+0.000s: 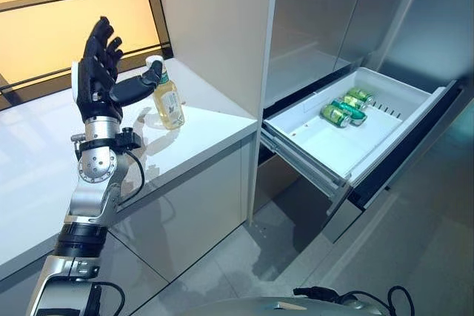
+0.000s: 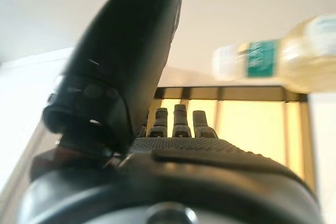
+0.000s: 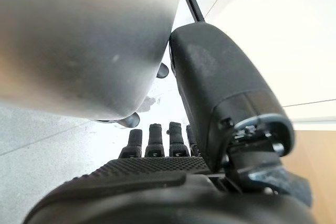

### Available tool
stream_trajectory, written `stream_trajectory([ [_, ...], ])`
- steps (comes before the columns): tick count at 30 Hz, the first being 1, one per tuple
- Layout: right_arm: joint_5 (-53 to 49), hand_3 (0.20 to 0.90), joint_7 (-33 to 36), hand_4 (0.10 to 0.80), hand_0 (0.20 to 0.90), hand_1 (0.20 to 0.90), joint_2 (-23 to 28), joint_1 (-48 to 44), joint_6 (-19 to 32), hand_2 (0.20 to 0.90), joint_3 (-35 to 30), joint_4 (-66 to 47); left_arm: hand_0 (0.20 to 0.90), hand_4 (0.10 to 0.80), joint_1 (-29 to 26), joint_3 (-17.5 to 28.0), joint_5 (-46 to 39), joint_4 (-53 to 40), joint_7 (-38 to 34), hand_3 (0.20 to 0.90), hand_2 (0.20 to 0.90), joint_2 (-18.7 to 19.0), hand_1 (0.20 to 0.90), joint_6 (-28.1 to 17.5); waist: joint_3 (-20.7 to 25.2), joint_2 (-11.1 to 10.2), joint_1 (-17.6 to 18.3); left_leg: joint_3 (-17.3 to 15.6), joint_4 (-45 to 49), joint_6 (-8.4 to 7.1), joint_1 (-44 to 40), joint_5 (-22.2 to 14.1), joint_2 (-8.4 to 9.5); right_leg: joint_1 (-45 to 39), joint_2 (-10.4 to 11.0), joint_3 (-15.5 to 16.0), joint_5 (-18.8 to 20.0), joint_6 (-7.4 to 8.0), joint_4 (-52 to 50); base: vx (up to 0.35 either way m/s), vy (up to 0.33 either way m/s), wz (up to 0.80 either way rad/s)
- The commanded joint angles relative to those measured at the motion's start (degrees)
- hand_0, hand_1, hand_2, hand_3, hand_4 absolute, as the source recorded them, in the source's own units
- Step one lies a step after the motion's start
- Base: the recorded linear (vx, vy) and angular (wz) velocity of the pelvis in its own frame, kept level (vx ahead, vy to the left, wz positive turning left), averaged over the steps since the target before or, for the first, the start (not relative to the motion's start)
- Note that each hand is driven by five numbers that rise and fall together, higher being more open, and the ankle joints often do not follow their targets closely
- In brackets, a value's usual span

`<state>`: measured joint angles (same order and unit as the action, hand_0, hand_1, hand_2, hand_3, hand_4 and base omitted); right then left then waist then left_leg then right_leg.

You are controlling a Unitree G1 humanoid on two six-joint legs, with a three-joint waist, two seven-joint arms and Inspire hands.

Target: Put drinks into fridge and close the fridge

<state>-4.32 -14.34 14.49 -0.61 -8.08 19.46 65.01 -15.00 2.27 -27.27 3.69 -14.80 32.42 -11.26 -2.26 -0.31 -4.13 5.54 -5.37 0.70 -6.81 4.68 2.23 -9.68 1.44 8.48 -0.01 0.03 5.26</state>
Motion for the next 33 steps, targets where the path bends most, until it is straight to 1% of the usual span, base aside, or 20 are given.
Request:
stream_trajectory([
  [1, 2.46, 0.9, -2.81, 0.8, 0.9, 0.9, -0.08, 0.77, -1.87, 0.9, 2.47, -1.02, 0.9, 0.8, -5.9, 4.0, 0.34, 1.0, 1.73, 0.9, 0.9, 2.84, 0.9, -3.21, 0.28, -0.1, 1.06, -2.85, 0.37, 1.58, -2.39, -6.99, 1.57, 0.68, 1.02, -0.98, -2.08, 2.3, -3.73, 0.01, 0.034, -0.05],
  [3, 2.51, 0.9, -2.82, 0.8, 0.9, 0.9, 0.1, 0.87, -2.34, 0.9, 2.51, -1.66, 0.9, 0.8, -5.94, 3.81, 1.69, 3.23, 1.67, 0.9, 0.9, 3.07, 0.9, -2.66, 0.15, -0.07, 1.29, -2.98, 0.37, 1.67, -2.49, -7.08, 1.65, 0.7, 1.03, -1.2, -1.96, 2.41, -3.71, 0.006, 0.023, -0.05],
  [7, 2.65, 0.9, -3.04, 0.8, 0.9, 0.9, 0.34, 0.85, -2.48, 0.9, 2.21, -1.71, 0.9, 0.8, -6.56, 3.42, -0.11, 9.8, 3.5, 0.9, 0.9, 3.88, 0.9, -3.62, 0.22, 0.0, 1.8, -3.48, 0.37, 1.91, -2.64, -7.21, 1.82, 0.93, 1.1, -1.81, -1.8, 2.73, -3.92, 0.01, 0.02, -0.05],
  [15, 3.26, 0.9, -3.39, 0.8, 0.9, 0.9, 0.75, 1.07, -2.39, 0.9, 1.19, -1.39, 0.9, 0.8, -6.98, 3.26, -0.08, 15.72, 5.15, 0.9, 0.9, 4.26, 0.9, -4.56, -0.06, 0.15, 2.6, -4.27, 0.37, 2.19, -3.15, -7.47, 1.96, 1.06, 1.26, -2.52, -1.58, 3.08, -4.29, 0.006, 0.014, -0.05],
  [20, 2.97, 0.9, -3.33, 0.8, 0.9, 0.9, 0.91, 1.17, -2.93, 0.9, 1.1, -1.97, 0.9, 0.8, -8.07, 3.16, -0.23, 17.9, 5.55, 0.9, 0.9, 5.05, 0.9, -4.41, -0.08, 0.24, 3.11, -4.53, 0.37, 2.3, -3.28, -7.57, 2.06, 1.29, 1.24, -3.13, -1.53, 3.25, -4.53, 0.002, 0.002, -0.01],
  [29, 3.17, 0.9, -3.01, 0.8, 0.9, 0.9, 1.07, 1.45, -2.58, 0.9, 0.66, -1.08, 0.9, 0.8, -11.19, 2.83, -1.59, 19.72, 4.01, 0.9, 0.9, 6.03, 0.9, -7.57, -0.01, 0.49, 4.18, -5.26, 0.37, 2.41, -3.48, -7.81, 2.17, 1.67, 1.21, -4.09, -1.44, 3.51, -4.84, 0.021, 0.011, -0.07],
  [33, 3.11, 0.9, -3.04, 0.8, 0.9, 0.9, 1.15, 1.45, -2.31, 0.9, 0.48, -0.63, 0.9, 0.8, -12.23, 2.84, -1.24, 18.96, 3.77, 0.9, 0.9, 6.5, 0.9, -7.65, 0.06, 0.53, 4.45, -5.52, 0.37, 2.51, -3.6, -7.93, 2.17, 1.86, 1.15, -4.47, -1.56, 3.45, -5.14, 0.015, 0.002, -0.02],
])
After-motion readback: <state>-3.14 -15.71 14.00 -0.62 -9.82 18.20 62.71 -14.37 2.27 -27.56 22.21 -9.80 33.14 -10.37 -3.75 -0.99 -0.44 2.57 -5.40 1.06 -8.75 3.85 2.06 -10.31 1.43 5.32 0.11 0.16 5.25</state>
